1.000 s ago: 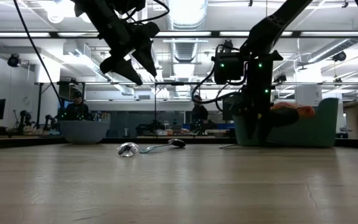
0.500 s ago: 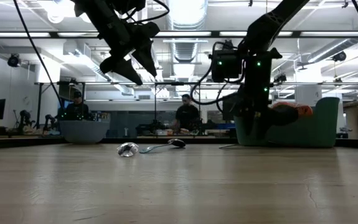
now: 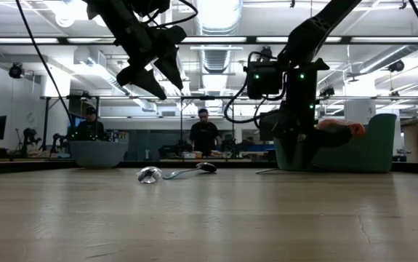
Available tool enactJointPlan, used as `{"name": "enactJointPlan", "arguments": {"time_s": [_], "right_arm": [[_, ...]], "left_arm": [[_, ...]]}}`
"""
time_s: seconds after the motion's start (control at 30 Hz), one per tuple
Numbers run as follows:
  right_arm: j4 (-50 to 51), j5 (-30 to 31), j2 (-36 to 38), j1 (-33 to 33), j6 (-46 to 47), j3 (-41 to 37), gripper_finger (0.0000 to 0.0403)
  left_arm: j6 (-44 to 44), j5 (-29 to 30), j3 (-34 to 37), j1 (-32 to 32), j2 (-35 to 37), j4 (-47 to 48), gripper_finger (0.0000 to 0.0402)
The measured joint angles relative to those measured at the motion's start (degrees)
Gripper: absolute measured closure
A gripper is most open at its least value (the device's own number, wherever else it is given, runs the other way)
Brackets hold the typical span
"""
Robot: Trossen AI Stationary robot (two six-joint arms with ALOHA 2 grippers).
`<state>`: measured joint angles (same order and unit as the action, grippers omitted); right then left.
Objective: Pick & Place Food Item
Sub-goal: Put the green spoon into the orange bin
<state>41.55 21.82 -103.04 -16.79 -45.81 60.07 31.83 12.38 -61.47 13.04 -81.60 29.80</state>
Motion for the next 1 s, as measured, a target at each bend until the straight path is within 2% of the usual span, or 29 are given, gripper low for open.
{"name": "enactJointPlan", "arguments": {"time_s": [0.27,0.5,0.63,0.8,1.0], "right_arm": [[0.5,0.7,-4.2,-0.6,-0.9,0.9,0.0223],[1.4,0.3,-4.0,-1.8,0.4,2.4,0.0223],[2.0,-1.9,-4.0,-3.8,1.9,3.0,0.0223],[2.6,-7.5,-3.9,-5.8,-2.6,3.7,0.0223],[2.8,-8.5,-3.9,-6.0,-2.6,3.5,0.0233]], "left_arm": [[0.0,0.0,0.0,0.0,0.0,0.0,0.0122],[0.0,0.0,0.0,0.0,0.0,0.0,0.0122],[0.0,0.0,0.0,0.0,0.0,0.0,0.0122],[0.0,0.0,0.0,0.0,0.0,0.0,0.0122],[0.0,0.0,0.0,0.0,0.0,0.0,0.0122]]}}
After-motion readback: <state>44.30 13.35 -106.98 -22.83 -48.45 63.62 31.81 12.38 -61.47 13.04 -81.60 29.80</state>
